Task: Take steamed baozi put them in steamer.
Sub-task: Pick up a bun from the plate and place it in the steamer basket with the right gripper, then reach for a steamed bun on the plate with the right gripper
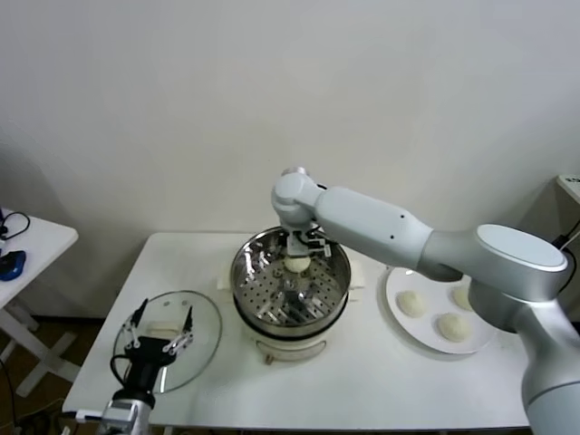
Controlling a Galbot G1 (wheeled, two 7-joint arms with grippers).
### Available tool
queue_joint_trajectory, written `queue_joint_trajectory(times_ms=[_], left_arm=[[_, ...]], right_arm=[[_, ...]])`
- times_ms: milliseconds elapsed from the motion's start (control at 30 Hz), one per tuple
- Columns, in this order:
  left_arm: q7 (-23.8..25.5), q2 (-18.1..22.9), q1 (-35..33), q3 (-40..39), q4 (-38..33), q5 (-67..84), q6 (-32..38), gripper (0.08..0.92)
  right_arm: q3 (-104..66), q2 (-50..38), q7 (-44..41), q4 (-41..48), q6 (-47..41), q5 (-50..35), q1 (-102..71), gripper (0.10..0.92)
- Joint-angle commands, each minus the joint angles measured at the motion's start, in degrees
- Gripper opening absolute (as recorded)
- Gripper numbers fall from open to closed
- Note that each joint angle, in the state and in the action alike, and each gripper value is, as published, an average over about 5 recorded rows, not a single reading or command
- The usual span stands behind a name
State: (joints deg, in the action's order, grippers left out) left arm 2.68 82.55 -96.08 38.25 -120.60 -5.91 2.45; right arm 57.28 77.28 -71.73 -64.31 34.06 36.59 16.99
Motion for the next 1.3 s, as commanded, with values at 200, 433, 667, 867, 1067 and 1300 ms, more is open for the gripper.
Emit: queue_joint_trajectory(times_ms=[200,433,667,867,1067,1300], left_arm=[[0.00,-0.01,-0.05,0.05,0.02,0.03,0.04,0.823],[-0.03,-0.30,-0.02,0.33,-0.15,0.27,-0.07,0.823],[-0.05,-0.36,0.07,0.26,-0.01,0.46,-0.09,0.823],[-0.08,-0.59,0.25,0.15,-0.43,0.97,-0.16,0.823],[-0.12,-0.60,-0.21,-0.08,-0.80,1.05,0.12,0.823],[-0.15,-0.37,-1.03,-0.03,-1.37,1.02,0.44,0.823]], right_arm=[[-0.30,0.05,-0.42,-0.36,0.54,0.37,0.10,0.823],[0.15,-2.34,-3.46,-3.75,0.96,-7.54,5.01,0.823],[6.67,-10.83,-5.74,-7.96,-7.52,-28.29,16.97,0.823],[17.57,-21.58,-5.63,-7.15,-24.58,-51.32,26.63,0.823],[19.45,-30.15,-4.95,-5.33,-33.40,-59.45,25.24,0.823],[18.06,-36.94,-0.68,-4.80,-37.20,-56.87,17.13,0.823]])
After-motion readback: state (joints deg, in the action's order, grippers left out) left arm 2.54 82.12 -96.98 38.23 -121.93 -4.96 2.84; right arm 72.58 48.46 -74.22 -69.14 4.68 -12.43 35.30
